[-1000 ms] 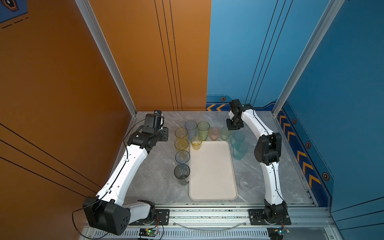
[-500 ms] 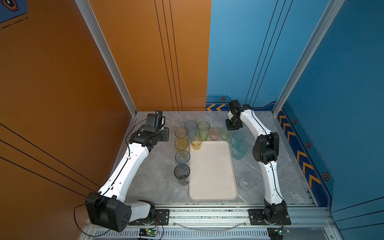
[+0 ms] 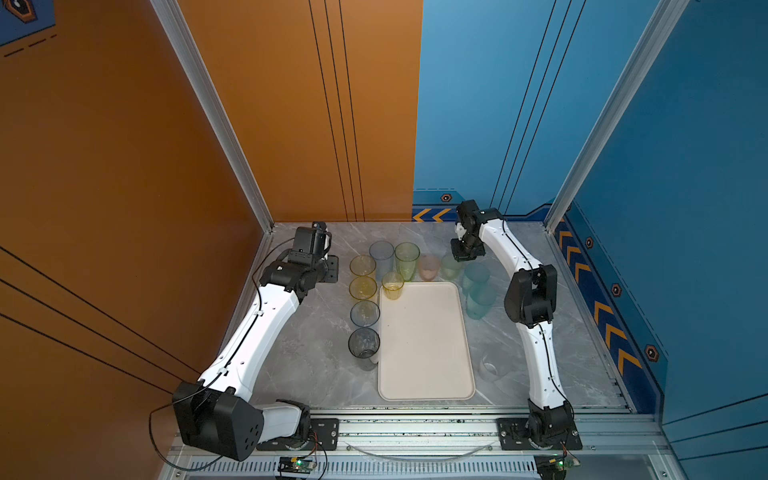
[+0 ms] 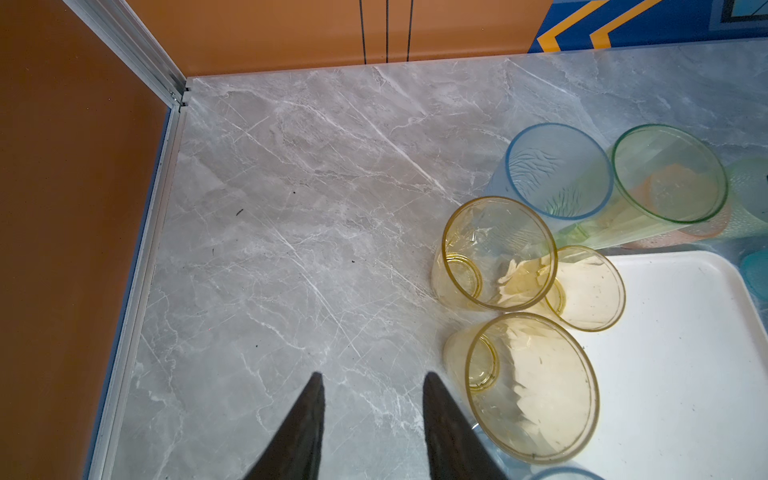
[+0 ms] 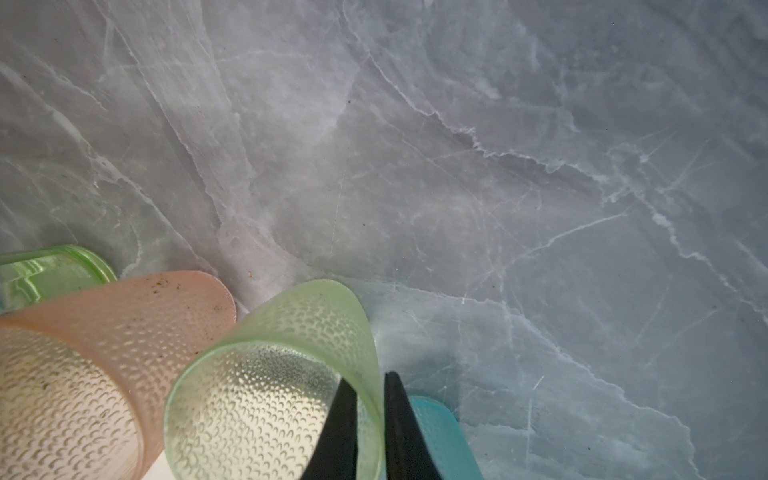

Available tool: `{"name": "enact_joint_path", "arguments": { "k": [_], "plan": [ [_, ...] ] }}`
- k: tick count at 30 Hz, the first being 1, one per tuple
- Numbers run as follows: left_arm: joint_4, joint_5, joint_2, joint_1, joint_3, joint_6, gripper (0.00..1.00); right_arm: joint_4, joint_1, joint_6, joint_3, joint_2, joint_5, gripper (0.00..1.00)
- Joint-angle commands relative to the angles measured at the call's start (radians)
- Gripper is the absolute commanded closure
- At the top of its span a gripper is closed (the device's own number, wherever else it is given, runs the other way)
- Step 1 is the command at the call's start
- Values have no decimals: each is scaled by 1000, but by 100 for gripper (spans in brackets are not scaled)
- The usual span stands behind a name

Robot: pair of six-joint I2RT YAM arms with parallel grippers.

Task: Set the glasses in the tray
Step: 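Move right gripper to light green glass in far row and grasp it, then lift the light green glass with right gripper and carry it over tray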

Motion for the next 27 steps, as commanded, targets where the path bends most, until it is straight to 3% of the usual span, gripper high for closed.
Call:
{"name": "enact_joint_path", "arguments": {
  "k": [1, 14, 27],
  "plan": [
    [-22, 20, 9, 1, 35, 9, 59, -34, 2, -15, 27, 17, 30, 91],
    [-22, 26, -18, 1, 15, 7, 60, 11, 9, 4, 16, -68, 120, 100],
    [-23, 10, -68, -7, -18, 2, 60, 130, 31, 38, -108, -388, 136, 100]
  ]
}}
